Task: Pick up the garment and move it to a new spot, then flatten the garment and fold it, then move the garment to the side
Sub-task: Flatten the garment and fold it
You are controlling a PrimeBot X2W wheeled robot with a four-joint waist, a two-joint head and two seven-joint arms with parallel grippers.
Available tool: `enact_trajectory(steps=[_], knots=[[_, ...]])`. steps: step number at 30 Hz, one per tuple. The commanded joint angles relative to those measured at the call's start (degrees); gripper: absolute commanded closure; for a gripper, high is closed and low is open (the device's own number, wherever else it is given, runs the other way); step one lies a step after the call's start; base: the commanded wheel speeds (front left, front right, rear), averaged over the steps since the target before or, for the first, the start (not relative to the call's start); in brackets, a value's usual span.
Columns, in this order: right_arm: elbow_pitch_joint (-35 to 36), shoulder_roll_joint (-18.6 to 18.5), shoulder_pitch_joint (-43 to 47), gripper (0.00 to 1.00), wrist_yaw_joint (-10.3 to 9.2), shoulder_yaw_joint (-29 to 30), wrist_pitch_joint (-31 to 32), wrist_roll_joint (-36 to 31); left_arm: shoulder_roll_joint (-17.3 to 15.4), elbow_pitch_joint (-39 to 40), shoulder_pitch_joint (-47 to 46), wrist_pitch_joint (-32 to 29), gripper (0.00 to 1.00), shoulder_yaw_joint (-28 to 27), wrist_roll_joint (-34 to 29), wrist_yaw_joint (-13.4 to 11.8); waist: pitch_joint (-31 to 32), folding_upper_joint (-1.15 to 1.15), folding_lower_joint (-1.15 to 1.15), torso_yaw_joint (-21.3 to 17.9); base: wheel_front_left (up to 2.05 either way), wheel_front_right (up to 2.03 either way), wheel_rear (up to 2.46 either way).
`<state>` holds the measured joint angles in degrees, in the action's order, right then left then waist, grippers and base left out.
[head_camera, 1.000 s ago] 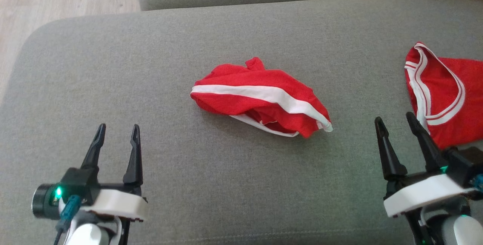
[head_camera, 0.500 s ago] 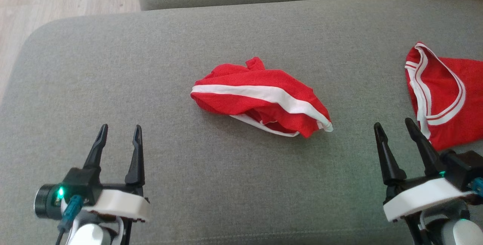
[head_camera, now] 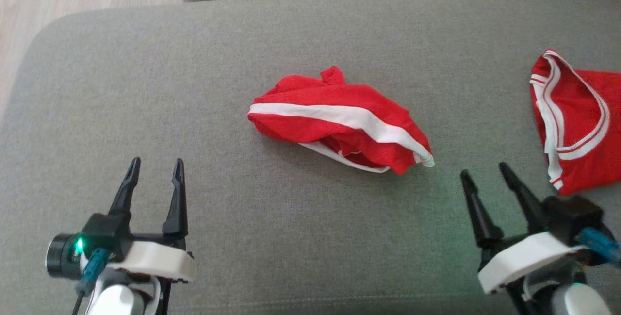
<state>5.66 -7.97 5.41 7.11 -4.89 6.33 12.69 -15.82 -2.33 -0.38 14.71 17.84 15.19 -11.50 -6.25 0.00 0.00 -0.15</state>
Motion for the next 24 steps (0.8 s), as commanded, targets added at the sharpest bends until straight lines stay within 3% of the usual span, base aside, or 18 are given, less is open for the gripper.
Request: enact_trajectory(steps=[1, 16, 17, 18, 24], knots=[[0.99, -1.38, -2.10, 0.00, 0.37, -2.10, 0.24, -0.41, -0.43, 1.45, -3.39, 0.29, 0.00, -1.96, -0.59, 0.29, -0.56, 0.00, 0.00, 0.34, 0.00, 0.00, 0.00], [-13.04, -3.56, -13.61, 0.00, 0.37, -9.40, -1.20, -0.90, 1.64, 1.12, -8.56, 0.29, 0.00, -1.39, -2.07, 1.59, -5.85, 0.00, 0.00, 3.15, 0.00, 0.00, 0.00], [-13.81, -3.60, -14.11, 0.57, 0.37, -9.46, -1.08, -0.97, 1.76, 1.06, -8.70, 0.29, 0.00, -1.42, -2.14, 1.68, -5.94, 0.00, 0.00, 3.24, 0.00, 0.00, 0.00], [-14.45, -3.73, -14.58, 1.00, 0.37, -9.48, -1.06, -1.04, 1.86, 1.03, -8.83, 0.29, 0.00, -1.46, -2.25, 1.76, -6.05, 0.00, 0.00, 3.31, 0.00, 0.00, 0.00], [-15.43, -5.08, -15.31, 1.00, 0.37, -7.66, -2.78, -0.99, 2.31, 1.06, -9.07, 0.29, 0.00, -1.95, -2.69, 2.02, -6.17, 0.00, 0.00, 3.33, 0.00, 0.00, 0.00]])
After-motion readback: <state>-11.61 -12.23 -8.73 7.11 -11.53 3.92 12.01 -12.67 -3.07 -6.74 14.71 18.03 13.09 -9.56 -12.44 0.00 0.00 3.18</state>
